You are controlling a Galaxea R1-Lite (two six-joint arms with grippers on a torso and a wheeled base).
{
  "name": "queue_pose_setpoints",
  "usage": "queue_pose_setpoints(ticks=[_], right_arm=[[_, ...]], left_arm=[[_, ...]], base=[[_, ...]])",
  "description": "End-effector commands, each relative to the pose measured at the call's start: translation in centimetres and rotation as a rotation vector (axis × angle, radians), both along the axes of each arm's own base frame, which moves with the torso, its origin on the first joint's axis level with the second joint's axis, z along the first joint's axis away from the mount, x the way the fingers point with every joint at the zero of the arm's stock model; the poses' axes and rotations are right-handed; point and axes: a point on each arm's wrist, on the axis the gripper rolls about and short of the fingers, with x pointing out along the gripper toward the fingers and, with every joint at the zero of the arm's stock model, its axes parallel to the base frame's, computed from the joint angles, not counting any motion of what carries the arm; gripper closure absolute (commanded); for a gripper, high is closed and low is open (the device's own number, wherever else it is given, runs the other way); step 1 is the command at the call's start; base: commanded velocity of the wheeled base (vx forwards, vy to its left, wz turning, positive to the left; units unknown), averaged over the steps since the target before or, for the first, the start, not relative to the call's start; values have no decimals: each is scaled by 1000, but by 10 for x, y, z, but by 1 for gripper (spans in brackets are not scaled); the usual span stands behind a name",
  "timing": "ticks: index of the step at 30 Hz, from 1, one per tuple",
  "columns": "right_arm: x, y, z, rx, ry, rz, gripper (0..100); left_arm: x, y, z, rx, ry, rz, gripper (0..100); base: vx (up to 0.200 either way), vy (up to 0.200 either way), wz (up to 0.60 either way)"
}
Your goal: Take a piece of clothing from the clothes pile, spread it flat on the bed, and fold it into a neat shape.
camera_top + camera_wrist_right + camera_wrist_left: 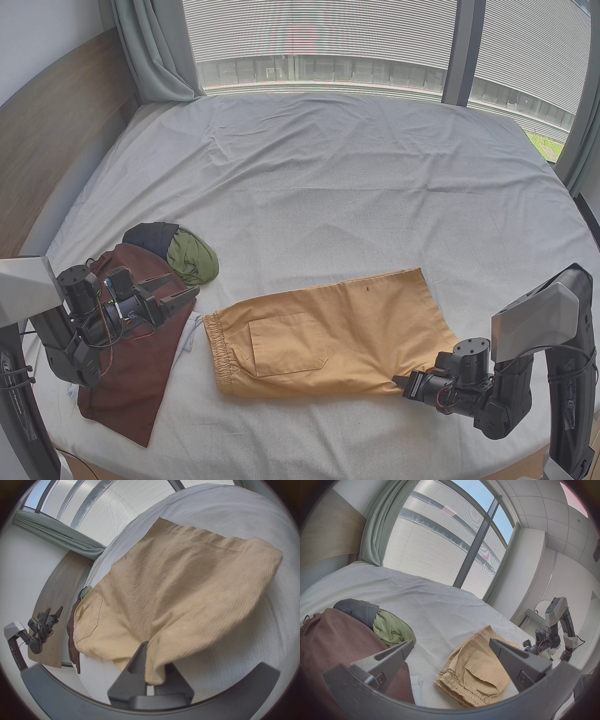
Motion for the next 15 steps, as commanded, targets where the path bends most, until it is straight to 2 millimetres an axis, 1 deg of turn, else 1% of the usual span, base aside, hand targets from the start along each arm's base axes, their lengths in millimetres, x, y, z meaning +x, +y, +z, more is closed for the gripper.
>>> queue_pose_setpoints(ticks=[1,6,15], right_arm=[[-1,0,1,0,0,2,100],[-4,5,1,-1,-1,20,100],[-3,5,2,1,-5,16,100]], left_arm=[[0,0,1,0,-4,0,0],[-1,0,1,0,-2,-1,0],[-1,0,1,0,-4,-1,0]], base=[[0,0,0],[0,0,0],[0,0,0]])
